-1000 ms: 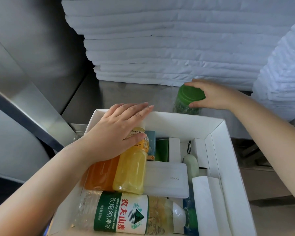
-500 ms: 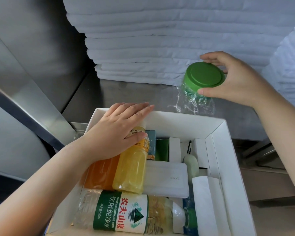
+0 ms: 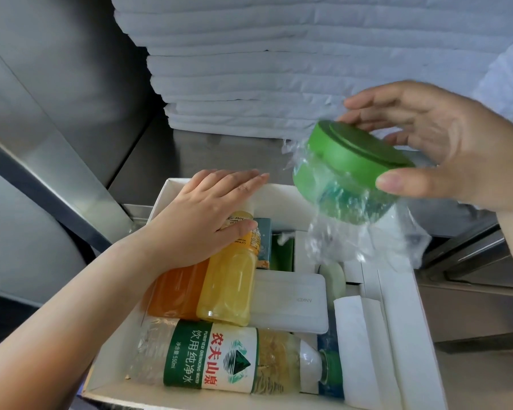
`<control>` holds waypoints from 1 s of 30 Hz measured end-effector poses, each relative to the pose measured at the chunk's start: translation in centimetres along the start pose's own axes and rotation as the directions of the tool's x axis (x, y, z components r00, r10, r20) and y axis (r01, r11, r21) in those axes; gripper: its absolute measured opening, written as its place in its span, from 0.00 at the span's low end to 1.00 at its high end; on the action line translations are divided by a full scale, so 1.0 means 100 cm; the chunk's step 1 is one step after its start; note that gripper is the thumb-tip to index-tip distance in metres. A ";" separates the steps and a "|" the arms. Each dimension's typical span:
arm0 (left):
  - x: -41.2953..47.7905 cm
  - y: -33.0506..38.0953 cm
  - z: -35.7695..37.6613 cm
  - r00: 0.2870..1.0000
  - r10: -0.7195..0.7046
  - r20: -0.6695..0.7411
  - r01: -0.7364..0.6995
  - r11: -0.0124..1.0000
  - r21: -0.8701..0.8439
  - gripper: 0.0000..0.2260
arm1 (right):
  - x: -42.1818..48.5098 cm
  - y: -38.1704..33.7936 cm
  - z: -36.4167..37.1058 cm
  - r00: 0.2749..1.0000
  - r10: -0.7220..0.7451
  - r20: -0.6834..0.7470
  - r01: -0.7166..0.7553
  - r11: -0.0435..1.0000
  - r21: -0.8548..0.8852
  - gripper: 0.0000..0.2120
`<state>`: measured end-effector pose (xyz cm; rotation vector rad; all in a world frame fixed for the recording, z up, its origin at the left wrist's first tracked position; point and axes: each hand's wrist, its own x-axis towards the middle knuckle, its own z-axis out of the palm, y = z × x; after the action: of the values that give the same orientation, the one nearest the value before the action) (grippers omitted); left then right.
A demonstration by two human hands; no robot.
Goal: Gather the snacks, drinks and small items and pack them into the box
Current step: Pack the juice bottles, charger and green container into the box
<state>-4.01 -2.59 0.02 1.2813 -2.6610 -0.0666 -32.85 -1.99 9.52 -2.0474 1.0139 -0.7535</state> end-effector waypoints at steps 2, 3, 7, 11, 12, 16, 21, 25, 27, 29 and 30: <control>0.000 0.001 -0.001 1.000 -0.004 0.001 0.004 1.000 -0.012 0.26 | -0.004 0.001 0.007 0.993 0.054 0.107 -0.052 0.998 -0.025 0.34; 0.000 0.001 -0.001 1.000 -0.004 0.006 0.004 1.000 -0.016 0.27 | -0.006 0.003 0.013 0.984 0.086 0.153 -0.075 0.994 -0.076 0.35; 0.001 0.001 -0.002 1.000 -0.002 0.014 0.002 1.000 -0.021 0.28 | -0.014 0.011 0.045 0.962 0.184 0.201 -0.117 0.945 -0.304 0.35; 0.001 0.002 -0.002 1.000 0.006 -0.003 -0.006 1.000 -0.005 0.27 | -0.014 0.020 0.074 0.966 0.155 0.206 -0.001 0.801 -0.599 0.33; 0.001 0.002 -0.002 1.000 0.005 -0.005 -0.005 1.000 -0.004 0.27 | -0.014 0.022 0.079 0.971 0.131 0.201 0.033 0.755 -0.655 0.32; 0.001 0.003 -0.002 1.000 -0.002 -0.002 0.002 1.000 -0.008 0.28 | -0.015 0.025 0.089 0.989 0.020 0.144 0.091 0.688 -0.720 0.26; 0.001 0.002 -0.002 1.000 -0.001 -0.006 0.001 1.000 -0.003 0.28 | -0.015 0.024 0.089 0.987 0.024 0.159 0.100 0.682 -0.724 0.24; 0.001 0.003 -0.002 1.000 -0.001 0.001 0.001 1.000 -0.004 0.28 | -0.016 0.025 0.087 0.987 0.059 0.151 0.066 0.706 -0.705 0.27; 0.000 0.003 -0.001 1.000 0.001 0.009 -0.001 1.000 0.007 0.29 | -0.014 0.026 0.088 0.986 0.090 0.140 0.033 0.718 -0.696 0.29; 0.000 0.003 -0.001 1.000 -0.001 0.016 0.000 1.000 0.014 0.30 | -0.013 0.026 0.091 0.981 0.144 0.133 -0.019 0.748 -0.664 0.30; -0.001 0.004 -0.001 1.000 0.002 0.019 -0.002 1.000 0.021 0.31 | -0.012 0.027 0.092 0.976 0.167 0.136 -0.041 0.766 -0.642 0.30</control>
<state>-4.25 -2.28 0.14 1.2904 -2.6863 -0.0508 -27.71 0.93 1.87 -2.5383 1.3934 -0.1360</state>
